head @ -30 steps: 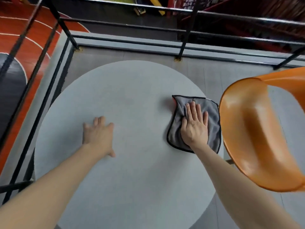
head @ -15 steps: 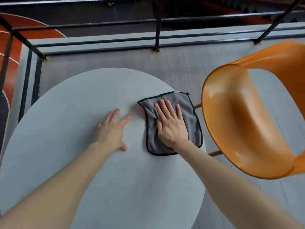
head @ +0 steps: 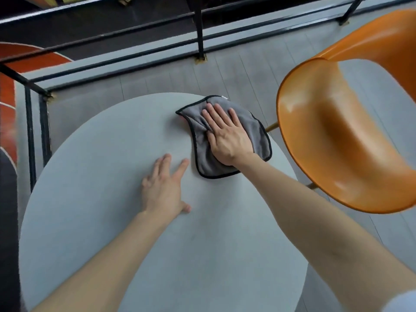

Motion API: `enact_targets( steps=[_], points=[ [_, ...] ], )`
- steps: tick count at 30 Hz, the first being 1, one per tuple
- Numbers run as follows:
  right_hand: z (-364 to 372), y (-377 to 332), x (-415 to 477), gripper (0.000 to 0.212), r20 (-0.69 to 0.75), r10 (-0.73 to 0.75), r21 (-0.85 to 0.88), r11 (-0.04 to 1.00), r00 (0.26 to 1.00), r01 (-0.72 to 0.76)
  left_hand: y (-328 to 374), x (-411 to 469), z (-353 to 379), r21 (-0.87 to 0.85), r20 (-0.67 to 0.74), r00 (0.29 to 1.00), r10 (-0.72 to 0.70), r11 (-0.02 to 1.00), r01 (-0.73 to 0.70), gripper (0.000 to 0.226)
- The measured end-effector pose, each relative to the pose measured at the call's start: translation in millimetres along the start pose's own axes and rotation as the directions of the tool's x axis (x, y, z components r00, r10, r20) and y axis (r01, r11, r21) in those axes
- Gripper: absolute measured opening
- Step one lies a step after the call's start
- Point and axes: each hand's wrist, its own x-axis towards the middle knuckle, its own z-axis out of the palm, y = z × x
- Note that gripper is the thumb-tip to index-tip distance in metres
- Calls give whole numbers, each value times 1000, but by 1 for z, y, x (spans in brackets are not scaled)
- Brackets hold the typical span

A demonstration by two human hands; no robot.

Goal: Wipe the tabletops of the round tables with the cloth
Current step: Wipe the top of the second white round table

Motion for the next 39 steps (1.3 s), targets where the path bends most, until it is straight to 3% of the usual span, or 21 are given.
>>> enact_targets(
  steps=[3, 7, 11, 16, 22, 27, 31, 34, 37, 39],
  points=[
    [-4, 14, -43, 64, -11, 156, 18, 988, 988, -156, -5, 1, -3, 12, 6, 1000, 13, 1000, -13, 137],
    [-8, 24, -120, 64, -52, 394, 35, 919, 917, -393, -16, 5, -6, 98, -32, 995, 89, 991, -86, 134],
    [2, -8, -199, 64, -88, 584, 61, 812, 807, -581, -20, 2, 3, 165, -65, 988, 138, 978, -126, 133],
    [21, -67, -274, 64, -90, 708, 56, 706, 701, -706, -23, 3, 4, 179, -55, 985, 161, 973, -149, 132],
    [46, -168, -358, 65, -124, 798, 97, 601, 590, -793, -24, 2, 6, 181, -47, 986, 161, 972, -151, 134],
    [64, -220, -390, 66, -138, 803, 101, 593, 579, -799, -28, -8, 8, 86, -83, 986, 147, 986, -140, 126],
    [63, -215, -386, 67, -138, 806, 116, 590, 576, -799, -39, -46, 28, -52, -134, 934, 332, 939, -341, 100],
    [60, -212, -382, 67, -144, 804, 126, 593, 576, -795, -54, -92, 45, 88, -28, 869, 495, 867, -491, 120],
    [61, -216, -381, 66, -152, 805, 124, 590, 573, -797, -81, -117, 63, 298, 118, 831, 544, 779, -553, 144],
    [61, -214, -381, 65, -174, 803, 134, 593, 570, -794, -93, -123, 72, 304, 154, 818, 554, 761, -573, 149]
  ],
)
